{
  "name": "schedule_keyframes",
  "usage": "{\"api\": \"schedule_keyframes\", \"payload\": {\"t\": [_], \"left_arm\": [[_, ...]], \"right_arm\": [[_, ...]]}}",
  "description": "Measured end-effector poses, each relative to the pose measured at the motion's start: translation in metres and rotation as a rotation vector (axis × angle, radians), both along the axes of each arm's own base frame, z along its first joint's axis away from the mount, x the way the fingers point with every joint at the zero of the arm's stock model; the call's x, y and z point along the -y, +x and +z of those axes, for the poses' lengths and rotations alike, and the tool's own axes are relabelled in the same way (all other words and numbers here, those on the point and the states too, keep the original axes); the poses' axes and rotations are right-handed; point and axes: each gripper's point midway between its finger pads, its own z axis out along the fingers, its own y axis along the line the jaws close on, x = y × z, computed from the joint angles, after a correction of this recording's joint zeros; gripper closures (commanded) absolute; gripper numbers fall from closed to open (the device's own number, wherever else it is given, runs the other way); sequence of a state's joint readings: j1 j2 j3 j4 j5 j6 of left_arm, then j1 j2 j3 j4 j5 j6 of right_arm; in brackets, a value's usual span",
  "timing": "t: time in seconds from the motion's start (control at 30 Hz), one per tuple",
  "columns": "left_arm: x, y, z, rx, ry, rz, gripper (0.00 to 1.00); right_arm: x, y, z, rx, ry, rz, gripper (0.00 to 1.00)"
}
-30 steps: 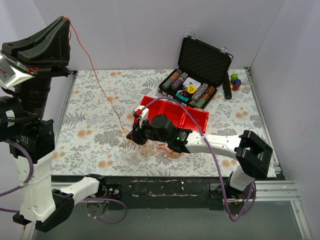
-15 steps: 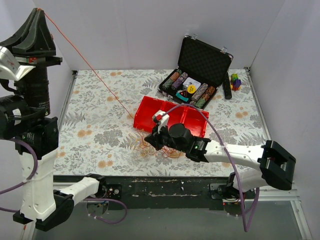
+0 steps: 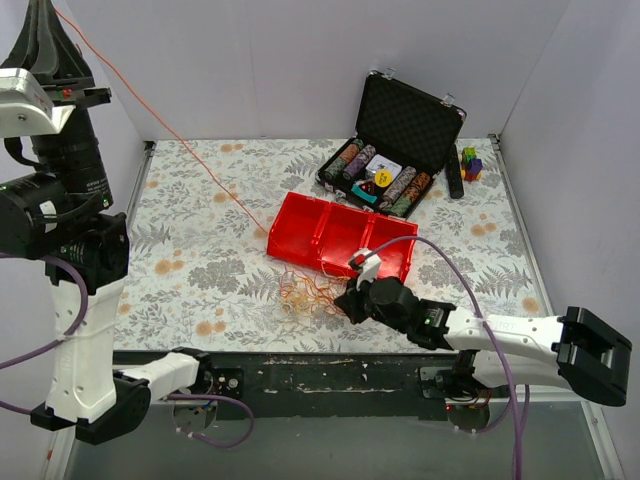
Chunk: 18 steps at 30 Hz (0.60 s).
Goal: Untangle the cables
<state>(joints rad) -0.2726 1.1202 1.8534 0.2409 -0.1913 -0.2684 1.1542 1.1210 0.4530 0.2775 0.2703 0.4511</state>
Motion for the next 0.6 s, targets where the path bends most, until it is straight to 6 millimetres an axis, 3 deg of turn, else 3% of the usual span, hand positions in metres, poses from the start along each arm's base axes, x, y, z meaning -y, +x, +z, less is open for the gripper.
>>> {"api": "schedule_keyframes", "payload": {"t": [0.2,0.37,0.47,0.6], "left_arm": [[0.003,-0.005,0.002,0.019,0.033,0.006,1.0],[-0.029,-0.022,0.053,0.168,-0.081,0.165,1.0],[-0.03,-0.022,0.062,0.212,-0.063,0.225,1.0],[-0.02,-0.016,0.065,0.209,-0.029,0.182,1.0]], "right_arm": [[0.016,0.001,-0.003,-0.002,-0.003,-0.052,0.99],[0.027,0.0,-0.014,-0.032,-0.038,-0.092,0.99],[0.041,-0.006,-0.028,-0.059,-0.061,-0.11,0.98],[0.051,-0.008,-0.037,-0.075,-0.086,-0.128,0.98]]}}
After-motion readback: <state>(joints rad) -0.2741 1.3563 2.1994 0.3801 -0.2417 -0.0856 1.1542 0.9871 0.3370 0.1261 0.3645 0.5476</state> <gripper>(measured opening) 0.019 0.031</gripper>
